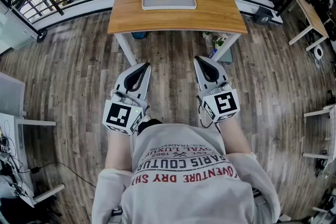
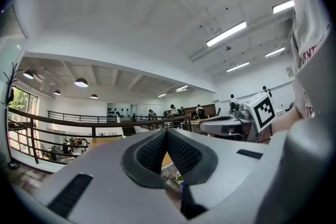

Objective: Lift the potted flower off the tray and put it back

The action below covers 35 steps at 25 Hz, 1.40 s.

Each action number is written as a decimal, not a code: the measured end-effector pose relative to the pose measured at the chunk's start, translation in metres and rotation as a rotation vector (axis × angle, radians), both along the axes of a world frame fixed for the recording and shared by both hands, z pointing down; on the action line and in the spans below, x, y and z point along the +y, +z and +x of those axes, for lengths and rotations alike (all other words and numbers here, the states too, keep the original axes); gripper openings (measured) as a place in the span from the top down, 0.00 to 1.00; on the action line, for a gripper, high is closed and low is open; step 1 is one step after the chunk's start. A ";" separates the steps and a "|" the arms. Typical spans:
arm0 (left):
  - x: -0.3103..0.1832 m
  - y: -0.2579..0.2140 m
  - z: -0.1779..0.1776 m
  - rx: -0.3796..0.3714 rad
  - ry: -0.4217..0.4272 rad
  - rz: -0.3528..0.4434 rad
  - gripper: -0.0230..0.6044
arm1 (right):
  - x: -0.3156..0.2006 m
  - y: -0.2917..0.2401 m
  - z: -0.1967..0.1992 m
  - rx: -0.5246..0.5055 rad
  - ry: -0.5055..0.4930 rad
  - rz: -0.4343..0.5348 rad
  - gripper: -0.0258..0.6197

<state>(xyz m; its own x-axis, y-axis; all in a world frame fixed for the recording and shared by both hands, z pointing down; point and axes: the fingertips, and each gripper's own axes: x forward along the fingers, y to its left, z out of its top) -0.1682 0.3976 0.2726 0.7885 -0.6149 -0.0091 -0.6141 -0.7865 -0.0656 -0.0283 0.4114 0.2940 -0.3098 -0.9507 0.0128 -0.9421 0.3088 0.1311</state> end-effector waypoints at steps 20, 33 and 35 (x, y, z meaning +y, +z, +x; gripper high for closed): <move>-0.003 0.006 0.028 -0.003 0.004 -0.033 0.94 | -0.004 0.013 0.029 -0.052 -0.035 -0.001 0.91; -0.090 0.019 0.031 -0.003 0.020 -0.071 0.94 | -0.095 0.019 0.054 -0.060 0.044 -0.009 0.35; -0.120 0.020 0.033 0.002 0.021 -0.077 0.94 | -0.122 0.020 0.053 -0.049 0.033 -0.012 0.35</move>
